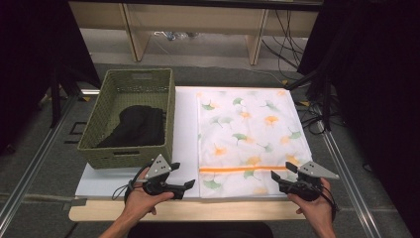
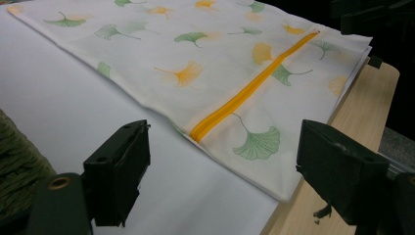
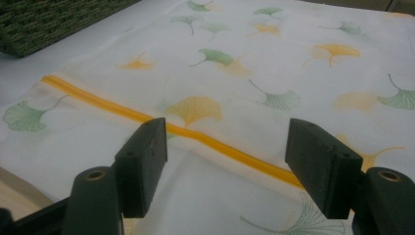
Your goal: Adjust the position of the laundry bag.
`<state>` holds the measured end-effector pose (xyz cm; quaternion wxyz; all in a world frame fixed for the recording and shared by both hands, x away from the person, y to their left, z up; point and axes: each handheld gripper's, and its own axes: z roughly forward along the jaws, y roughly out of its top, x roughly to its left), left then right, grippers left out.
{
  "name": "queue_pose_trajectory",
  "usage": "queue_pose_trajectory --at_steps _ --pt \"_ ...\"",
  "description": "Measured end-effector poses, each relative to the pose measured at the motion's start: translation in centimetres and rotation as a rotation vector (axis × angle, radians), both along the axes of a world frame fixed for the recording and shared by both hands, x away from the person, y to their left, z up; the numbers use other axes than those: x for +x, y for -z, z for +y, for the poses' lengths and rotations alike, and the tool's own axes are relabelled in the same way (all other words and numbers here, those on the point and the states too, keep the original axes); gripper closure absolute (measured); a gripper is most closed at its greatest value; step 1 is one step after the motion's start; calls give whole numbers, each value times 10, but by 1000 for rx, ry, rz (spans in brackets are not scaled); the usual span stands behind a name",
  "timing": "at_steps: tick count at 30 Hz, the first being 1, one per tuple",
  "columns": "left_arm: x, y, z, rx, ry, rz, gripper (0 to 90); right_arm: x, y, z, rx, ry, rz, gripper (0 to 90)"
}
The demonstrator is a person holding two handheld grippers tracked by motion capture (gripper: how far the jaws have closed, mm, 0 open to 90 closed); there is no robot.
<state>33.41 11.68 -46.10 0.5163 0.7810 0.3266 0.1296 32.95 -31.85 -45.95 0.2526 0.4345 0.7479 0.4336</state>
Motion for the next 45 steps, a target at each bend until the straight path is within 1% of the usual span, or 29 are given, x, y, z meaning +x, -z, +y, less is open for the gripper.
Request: queue_pose_trajectory --at_steps 1,3,4,10,11,12,21,26,28,29,31,35,36,37,38,39,40,41,42,43,44,45 --pt "-1 0 0 -6 -14 5 201 -1 1 3 31 9 16 333" --pt "-1 -1 0 -5 -17 3 201 -1 1 3 32 9 15 333" --pt "0 -1 1 2 -14 -5 201 0 0 0 -3 -4 -2 333" --pt "0 -2 1 3 -11 -9 201 0 0 0 -4 -2 -5 333" --pt "0 -2 1 4 -13 -8 201 0 1 1 19 -3 -3 333" --pt "0 -2 1 4 -13 -8 201 0 0 0 -2 -4 -6 333" --pt "0 -2 1 2 -3 -12 201 0 0 0 -5 -2 -4 333" --pt "0 -2 1 8 -9 -15 201 0 0 0 -7 -5 -4 333" --pt "0 -2 1 6 -7 -14 201 0 0 0 -7 -5 -3 333" --pt "0 -2 1 -3 -11 -14 201 0 0 0 -7 -5 -4 333" --pt "0 -2 1 4 -9 -15 201 0 0 0 -6 -5 -5 333" --pt "-1 -3 1 -3 -13 -10 201 0 0 1 -2 0 -3 333" --pt "-2 -5 1 -36 -19 6 201 0 0 0 -5 1 -7 333" --pt "-2 -6 1 -39 -13 3 201 1 0 1 13 4 -14 333" --pt "-2 -7 1 -36 -17 -3 201 0 -1 0 1 5 -6 334" --pt "-3 -8 0 -45 -19 3 202 0 -1 -1 1 9 -9 334" --pt "-3 -8 0 -44 -13 1 201 1 0 -1 20 12 -4 334" --pt "-3 -8 0 -44 -13 1 201 1 -1 -1 13 9 14 334" --pt "-3 -9 -3 -49 -6 -5 201 -1 0 0 36 36 29 334" --pt "-4 -10 -4 -43 -3 -1 201 0 0 0 35 37 22 334" --pt "-4 -10 -5 -34 1 -8 201 0 0 -1 35 40 22 334" --pt "-4 -10 -5 -34 1 -8 201 0 0 -1 35 40 22 334"
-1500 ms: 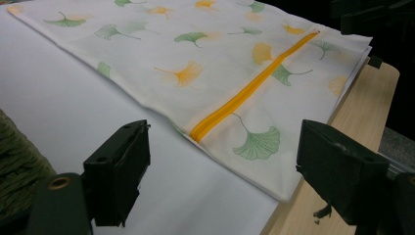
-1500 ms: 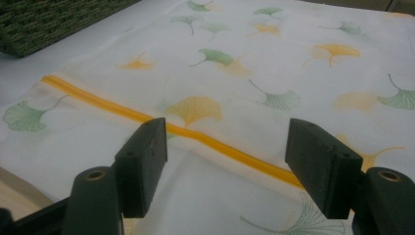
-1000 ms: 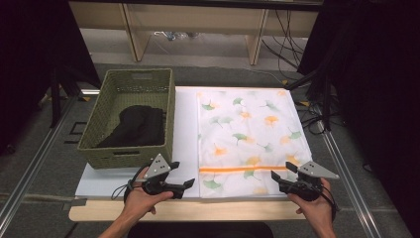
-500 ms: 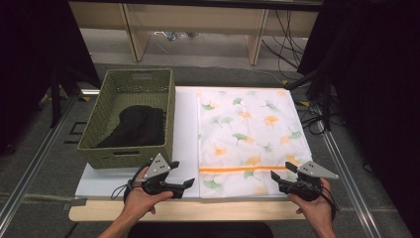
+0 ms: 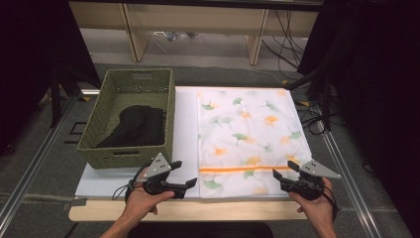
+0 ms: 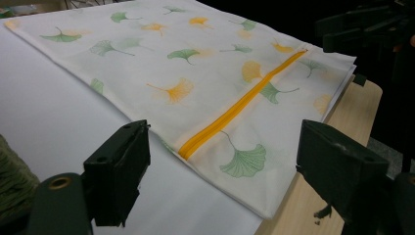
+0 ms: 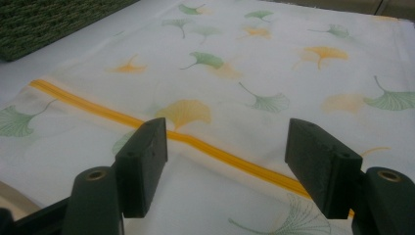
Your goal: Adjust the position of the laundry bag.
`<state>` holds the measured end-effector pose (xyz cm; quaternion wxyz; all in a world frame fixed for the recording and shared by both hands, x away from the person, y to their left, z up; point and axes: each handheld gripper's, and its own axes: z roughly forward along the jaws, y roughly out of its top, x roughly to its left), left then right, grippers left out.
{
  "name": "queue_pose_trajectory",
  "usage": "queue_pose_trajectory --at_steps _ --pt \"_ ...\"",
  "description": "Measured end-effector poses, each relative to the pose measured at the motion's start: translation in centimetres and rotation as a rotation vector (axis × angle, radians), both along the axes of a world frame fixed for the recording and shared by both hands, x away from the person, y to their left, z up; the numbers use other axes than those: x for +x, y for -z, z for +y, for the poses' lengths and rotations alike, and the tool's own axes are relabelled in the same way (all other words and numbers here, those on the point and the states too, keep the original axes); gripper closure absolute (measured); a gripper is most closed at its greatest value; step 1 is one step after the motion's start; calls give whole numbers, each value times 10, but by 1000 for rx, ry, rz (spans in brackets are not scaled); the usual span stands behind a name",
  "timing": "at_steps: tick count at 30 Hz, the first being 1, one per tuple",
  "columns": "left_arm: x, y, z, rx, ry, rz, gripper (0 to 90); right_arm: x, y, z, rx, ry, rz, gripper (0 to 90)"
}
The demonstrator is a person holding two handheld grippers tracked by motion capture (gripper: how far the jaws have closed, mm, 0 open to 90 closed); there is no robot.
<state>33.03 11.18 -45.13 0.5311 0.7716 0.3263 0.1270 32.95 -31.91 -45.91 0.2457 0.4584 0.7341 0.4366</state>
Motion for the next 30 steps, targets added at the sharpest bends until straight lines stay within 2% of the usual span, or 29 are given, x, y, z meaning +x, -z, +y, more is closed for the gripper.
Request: queue_pose_trajectory --at_steps 1,4,5,7,9,10,11,12,13,14,15,17,18,19,20,23,24,26,27,30 --pt "0 0 -2 6 7 -6 202 2 0 -2 13 -22 -4 334" --pt "0 0 -4 8 12 -10 201 2 0 -2 12 -17 -3 335" --pt "1 0 -6 10 22 -15 201 4 0 -3 -3 -25 -14 335" --pt "1 1 -8 4 7 0 201 4 -1 -4 -32 -12 -38 335" --pt "3 2 -10 13 20 0 200 3 -1 -3 -7 3 -21 335" --pt "3 3 -12 19 24 4 199 4 0 -3 -12 4 -34 335" --pt "3 3 -14 22 27 2 199 3 0 -2 -5 6 -19 335" --pt "3 3 -15 27 28 -3 199 4 -1 -5 -35 -6 -40 335" --pt "4 3 -17 24 28 -2 199 3 0 -3 -4 5 -25 335" --pt "4 3 -17 24 28 -2 199 3 0 -3 -4 5 -25 335" --pt "5 3 -20 21 27 7 198 5 -2 -6 -29 7 -39 336" --pt "7 4 -23 30 32 -1 199 5 -1 -6 -1 18 -34 336" --pt "7 4 -23 30 32 -1 198 5 -2 -9 -28 18 -43 336" --pt "10 4 -24 36 33 1 198 5 -2 -10 -32 20 -51 336" --pt "11 5 -25 43 32 5 198 5 -2 -10 -11 16 -40 336" --pt "15 7 -28 54 29 5 198 5 -2 -14 -22 34 -50 336" --pt "16 8 -29 59 17 21 198 7 -1 -14 5 15 -28 336" --pt "22 11 -31 78 20 24 198 7 -1 -16 9 25 -31 336" --pt "24 12 -32 90 10 32 198 6 -1 -16 21 27 -18 336" --pt "31 15 -35 89 0 53 230 6 -1 -17 23 39 -20 336"
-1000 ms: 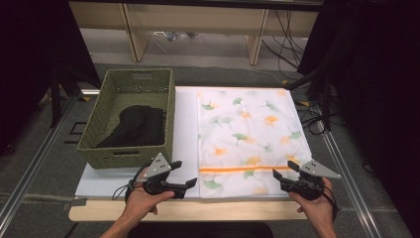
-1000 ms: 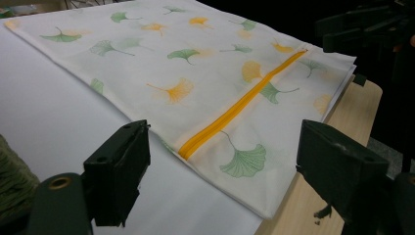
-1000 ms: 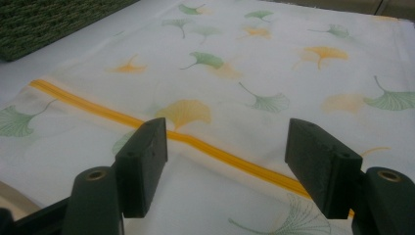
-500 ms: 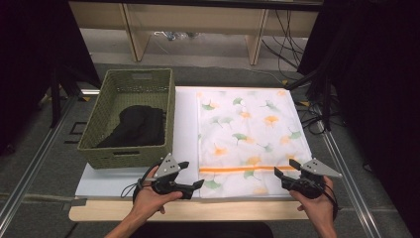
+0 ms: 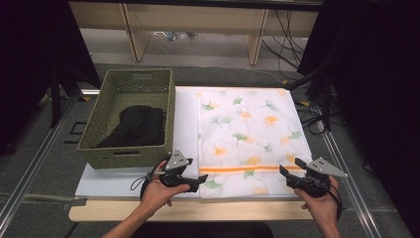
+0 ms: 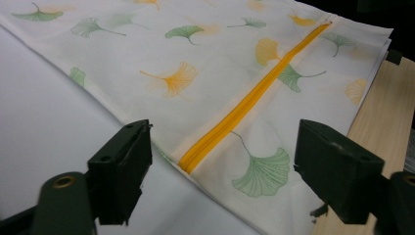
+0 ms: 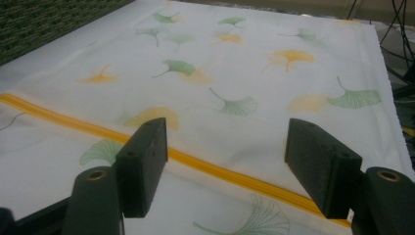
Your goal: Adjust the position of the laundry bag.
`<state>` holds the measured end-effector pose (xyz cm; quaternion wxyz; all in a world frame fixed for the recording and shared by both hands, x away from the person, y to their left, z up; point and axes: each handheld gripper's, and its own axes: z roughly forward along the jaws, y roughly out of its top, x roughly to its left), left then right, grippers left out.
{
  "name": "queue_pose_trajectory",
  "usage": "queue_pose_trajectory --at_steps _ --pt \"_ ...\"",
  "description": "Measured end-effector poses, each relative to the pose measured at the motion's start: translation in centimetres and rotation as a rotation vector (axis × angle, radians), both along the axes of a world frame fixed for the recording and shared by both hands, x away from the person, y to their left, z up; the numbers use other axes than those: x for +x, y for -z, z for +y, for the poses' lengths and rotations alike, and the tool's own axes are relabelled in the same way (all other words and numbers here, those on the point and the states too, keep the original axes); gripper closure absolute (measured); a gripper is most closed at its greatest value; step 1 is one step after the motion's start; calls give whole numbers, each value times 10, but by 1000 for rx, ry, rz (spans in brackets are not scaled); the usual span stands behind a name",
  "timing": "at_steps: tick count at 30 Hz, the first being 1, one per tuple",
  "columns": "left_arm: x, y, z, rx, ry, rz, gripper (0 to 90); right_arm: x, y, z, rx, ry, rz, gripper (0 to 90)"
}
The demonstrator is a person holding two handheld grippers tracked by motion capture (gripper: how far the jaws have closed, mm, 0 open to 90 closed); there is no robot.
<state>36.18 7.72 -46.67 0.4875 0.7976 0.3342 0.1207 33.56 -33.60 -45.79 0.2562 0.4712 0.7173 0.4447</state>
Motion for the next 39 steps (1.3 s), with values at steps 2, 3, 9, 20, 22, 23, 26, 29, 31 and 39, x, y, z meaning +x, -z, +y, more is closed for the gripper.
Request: queue_pose_trajectory --at_steps 2,3,9,20,22,23,26,29,31,39 --pt "4 2 -3 7 -12 18 231 0 0 -1 2 -2 0 336" --pt "6 3 -5 12 -15 19 234 0 0 -2 -7 -1 -3 336" --pt "20 10 -7 83 -26 39 222 0 0 -7 -46 27 -29 336" --pt "32 26 -21 160 4 64 191 0 1 -7 -48 23 -23 337" --pt "37 29 -21 182 20 64 212 0 1 -6 -47 23 -23 336" --pt "38 31 -22 192 30 60 251 0 1 -7 -49 22 -24 336" --pt "39 34 -25 201 35 44 303 -1 1 -4 -23 28 -5 337" --pt "37 33 -29 202 50 31 425 0 1 -4 -35 25 -11 337" --pt "36 32 -30 203 73 24 535 0 2 -3 -26 23 -9 337" --pt "36 30 -32 208 100 4 817 1 1 -5 -52 13 -21 348"
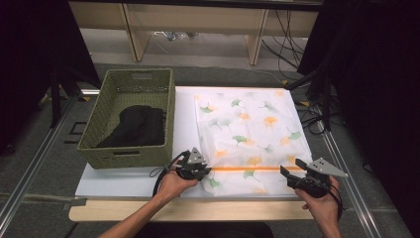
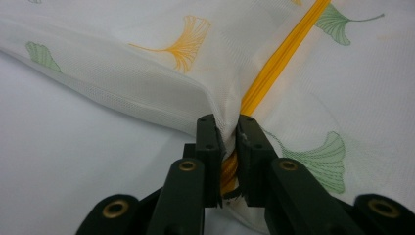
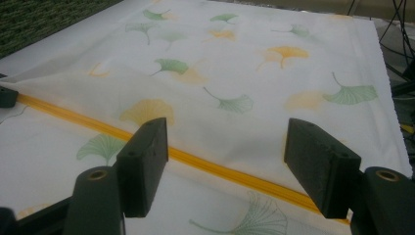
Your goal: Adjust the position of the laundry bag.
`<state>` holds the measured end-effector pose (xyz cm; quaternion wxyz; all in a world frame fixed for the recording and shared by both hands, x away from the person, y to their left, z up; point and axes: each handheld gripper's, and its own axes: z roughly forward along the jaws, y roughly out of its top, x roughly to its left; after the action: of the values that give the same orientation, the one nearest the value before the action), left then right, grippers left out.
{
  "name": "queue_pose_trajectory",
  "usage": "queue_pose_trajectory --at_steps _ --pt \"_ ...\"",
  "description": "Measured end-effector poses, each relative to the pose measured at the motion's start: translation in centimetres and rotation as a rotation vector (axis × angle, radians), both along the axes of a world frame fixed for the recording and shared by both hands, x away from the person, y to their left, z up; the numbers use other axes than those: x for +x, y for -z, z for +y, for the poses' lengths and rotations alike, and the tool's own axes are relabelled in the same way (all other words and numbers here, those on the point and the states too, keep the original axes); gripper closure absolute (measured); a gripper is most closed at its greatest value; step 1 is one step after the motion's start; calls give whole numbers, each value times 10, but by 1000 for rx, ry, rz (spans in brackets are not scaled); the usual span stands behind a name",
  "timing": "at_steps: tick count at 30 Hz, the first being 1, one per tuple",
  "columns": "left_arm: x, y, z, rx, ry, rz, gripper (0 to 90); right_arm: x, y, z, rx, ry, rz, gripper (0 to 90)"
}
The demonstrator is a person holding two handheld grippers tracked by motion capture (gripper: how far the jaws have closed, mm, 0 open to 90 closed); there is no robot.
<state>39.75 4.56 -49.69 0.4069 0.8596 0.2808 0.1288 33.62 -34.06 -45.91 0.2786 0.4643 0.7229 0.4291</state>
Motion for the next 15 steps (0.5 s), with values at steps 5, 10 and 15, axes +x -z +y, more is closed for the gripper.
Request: queue_pose_trajectory --at_steps 5,10,15 --pt "0 -1 2 17 -8 4 823 1 1 0 34 -27 21 393" --pt "4 -5 15 31 -39 3 827 3 2 -3 -11 -15 16 480" --pt "5 -8 27 28 -43 7 826 8 3 -4 -10 0 60 632"
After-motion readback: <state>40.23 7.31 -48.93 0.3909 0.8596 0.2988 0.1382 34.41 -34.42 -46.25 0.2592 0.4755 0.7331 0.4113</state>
